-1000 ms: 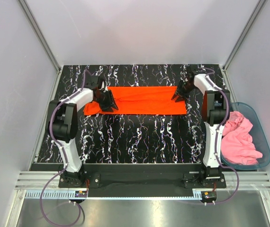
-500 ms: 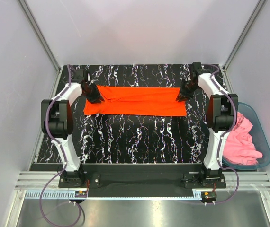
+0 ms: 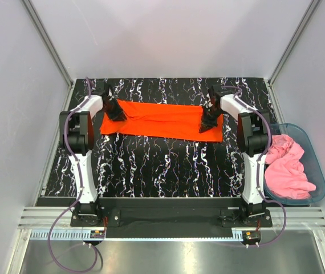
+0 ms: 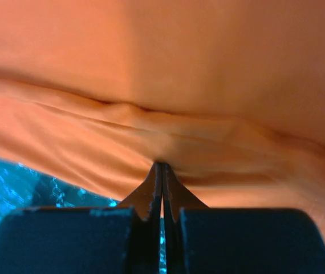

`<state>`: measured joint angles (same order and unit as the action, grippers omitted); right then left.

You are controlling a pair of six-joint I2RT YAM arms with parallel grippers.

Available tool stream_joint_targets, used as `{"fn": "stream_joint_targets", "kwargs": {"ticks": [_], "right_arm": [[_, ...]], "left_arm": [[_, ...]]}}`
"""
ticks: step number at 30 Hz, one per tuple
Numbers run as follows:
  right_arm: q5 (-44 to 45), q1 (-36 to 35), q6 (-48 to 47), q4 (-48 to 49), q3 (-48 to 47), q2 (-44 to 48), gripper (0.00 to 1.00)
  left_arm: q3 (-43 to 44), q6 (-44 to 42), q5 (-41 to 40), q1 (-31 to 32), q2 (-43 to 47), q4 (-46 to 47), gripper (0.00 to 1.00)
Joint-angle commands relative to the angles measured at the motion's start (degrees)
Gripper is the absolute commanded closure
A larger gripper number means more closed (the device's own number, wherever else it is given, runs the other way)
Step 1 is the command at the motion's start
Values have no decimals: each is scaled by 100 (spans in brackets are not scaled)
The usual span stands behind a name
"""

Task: Fold and stack the t-shirts
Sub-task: Fold the tshirt

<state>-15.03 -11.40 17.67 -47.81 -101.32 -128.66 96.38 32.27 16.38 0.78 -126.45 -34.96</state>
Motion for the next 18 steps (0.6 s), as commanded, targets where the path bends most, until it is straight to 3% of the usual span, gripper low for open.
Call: {"fn": "stream_joint_targets", "kwargs": {"ticks": [1, 8, 14, 18], "right_arm": [[360, -195, 52, 105, 620, 130, 100], [-113, -670, 974, 605, 2536, 1525, 100], [-615, -2092, 2097, 1263, 3618, 2239, 99], [-843, -2955, 3115, 2265, 3908, 2214, 99]], "left_arm": [[390, 34, -12, -34, -309, 24, 74], [1338, -467, 418, -7, -968, 7, 72], [2753, -161, 1305, 106, -1829, 155, 71], [2808, 1057, 1832, 274, -2207, 1890, 70]]}}
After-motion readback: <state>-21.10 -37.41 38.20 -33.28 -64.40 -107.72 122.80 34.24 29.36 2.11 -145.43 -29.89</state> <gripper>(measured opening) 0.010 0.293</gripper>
